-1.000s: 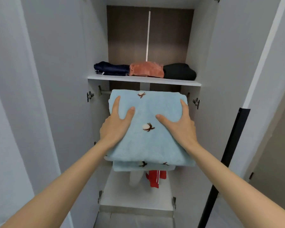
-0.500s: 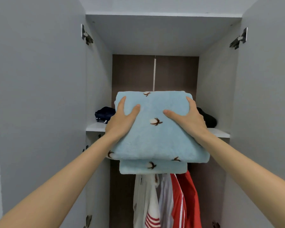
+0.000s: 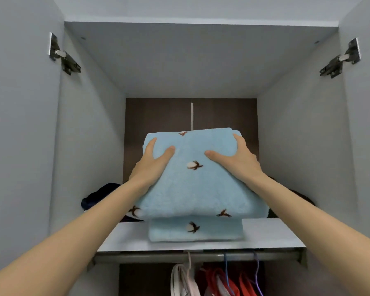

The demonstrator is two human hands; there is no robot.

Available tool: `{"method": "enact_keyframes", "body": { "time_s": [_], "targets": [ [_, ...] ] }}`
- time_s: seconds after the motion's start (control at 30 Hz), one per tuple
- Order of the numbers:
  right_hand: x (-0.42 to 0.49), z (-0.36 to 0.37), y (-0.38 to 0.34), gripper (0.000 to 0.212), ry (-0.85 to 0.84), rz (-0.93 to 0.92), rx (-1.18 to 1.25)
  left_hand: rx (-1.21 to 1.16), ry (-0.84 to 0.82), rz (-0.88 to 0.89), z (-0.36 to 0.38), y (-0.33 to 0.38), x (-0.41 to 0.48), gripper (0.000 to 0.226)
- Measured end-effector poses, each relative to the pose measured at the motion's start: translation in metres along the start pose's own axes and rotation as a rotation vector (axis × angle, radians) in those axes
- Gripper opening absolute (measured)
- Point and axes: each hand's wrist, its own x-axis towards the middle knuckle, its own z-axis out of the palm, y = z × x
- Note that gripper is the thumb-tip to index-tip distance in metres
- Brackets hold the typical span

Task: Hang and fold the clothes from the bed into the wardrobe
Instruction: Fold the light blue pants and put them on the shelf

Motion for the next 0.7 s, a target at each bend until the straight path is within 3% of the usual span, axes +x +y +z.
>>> {"method": "enact_keyframes", "body": {
  "time_s": [0.37,0.53,0.63,0.7],
  "targets": [
    [0.171,0.046,0.094,0.094,-0.089,0.138,-0.024,0.03,-0.093,-0.101,0.086,-0.042,0.176,0.088],
    [0.204,0.075,0.142,0.088,-0.261,0.249,-0.302,0.455,-0.179,-0.208,0.122,-0.083,0.202,0.065],
    [0.214,0.082,0.136,0.071,-0.244,0.133,-0.516,0.626,-0.041,-0.014,0.125,-0.066,0.203,0.049],
    [0.219,0.087,0.123,0.064,-0.307,0.047,-0.373,0.616,-0.142,0.088,0.128,-0.048,0.205,0.044]
  ]
}}
